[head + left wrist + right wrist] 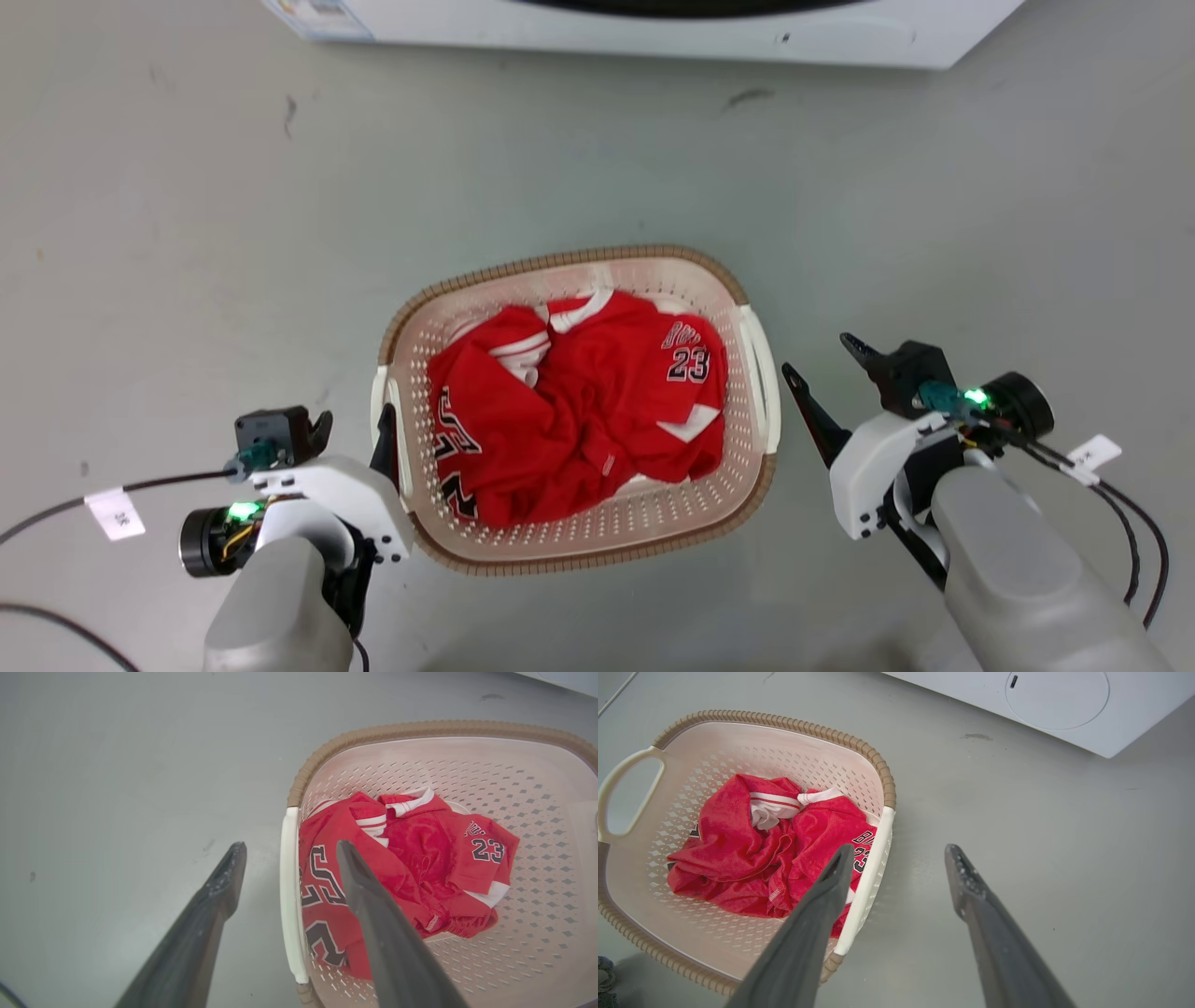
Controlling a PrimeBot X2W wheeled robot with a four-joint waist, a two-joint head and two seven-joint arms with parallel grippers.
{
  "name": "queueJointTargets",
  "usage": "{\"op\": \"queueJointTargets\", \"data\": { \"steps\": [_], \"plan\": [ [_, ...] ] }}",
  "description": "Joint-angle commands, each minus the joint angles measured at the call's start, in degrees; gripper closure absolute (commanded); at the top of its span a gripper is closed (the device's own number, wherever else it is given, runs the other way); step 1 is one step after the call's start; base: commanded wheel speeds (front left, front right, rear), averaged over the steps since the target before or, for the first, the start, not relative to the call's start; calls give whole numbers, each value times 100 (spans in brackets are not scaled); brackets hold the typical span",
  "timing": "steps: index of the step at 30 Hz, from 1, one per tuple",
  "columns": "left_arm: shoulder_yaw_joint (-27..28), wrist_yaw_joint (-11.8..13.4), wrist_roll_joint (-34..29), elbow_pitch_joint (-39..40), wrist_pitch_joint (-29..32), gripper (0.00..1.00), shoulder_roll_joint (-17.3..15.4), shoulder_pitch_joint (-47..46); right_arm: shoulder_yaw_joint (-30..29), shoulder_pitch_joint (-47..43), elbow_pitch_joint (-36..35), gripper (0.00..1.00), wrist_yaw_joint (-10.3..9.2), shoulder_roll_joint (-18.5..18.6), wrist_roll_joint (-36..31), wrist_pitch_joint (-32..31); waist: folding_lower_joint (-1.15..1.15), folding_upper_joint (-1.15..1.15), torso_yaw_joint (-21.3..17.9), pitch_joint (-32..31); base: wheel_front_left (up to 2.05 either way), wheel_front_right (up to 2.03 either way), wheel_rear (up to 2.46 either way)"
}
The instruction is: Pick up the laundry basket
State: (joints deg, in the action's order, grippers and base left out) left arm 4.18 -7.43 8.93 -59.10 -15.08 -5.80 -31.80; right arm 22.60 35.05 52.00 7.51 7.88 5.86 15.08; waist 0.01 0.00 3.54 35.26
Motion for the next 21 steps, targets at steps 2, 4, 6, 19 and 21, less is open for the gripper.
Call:
{"op": "queueJointTargets", "data": {
  "steps": [2,4,6,19,21],
  "plan": [
    [-50,2,38,-135,-14,0,-33,-184,140,228,167,0,-4,32,126,15,-1,0,37,286,0,0,0],
    [-117,2,72,-278,-14,0,-44,-308,324,393,348,0,-4,31,237,14,-1,0,39,426,0,0,0],
    [-169,2,95,-391,-14,0,-41,-424,520,546,499,0,-4,38,356,15,-1,0,53,548,0,0,0],
    [-489,1,259,-840,-14,0,19,-912,1464,1303,1421,0,-4,-33,922,15,-1,0,191,1062,0,0,0],
    [-528,1,306,-894,-14,0,37,-927,1572,1359,1533,0,-4,-40,1022,14,-1,0,208,1089,0,0,0]
  ]
}}
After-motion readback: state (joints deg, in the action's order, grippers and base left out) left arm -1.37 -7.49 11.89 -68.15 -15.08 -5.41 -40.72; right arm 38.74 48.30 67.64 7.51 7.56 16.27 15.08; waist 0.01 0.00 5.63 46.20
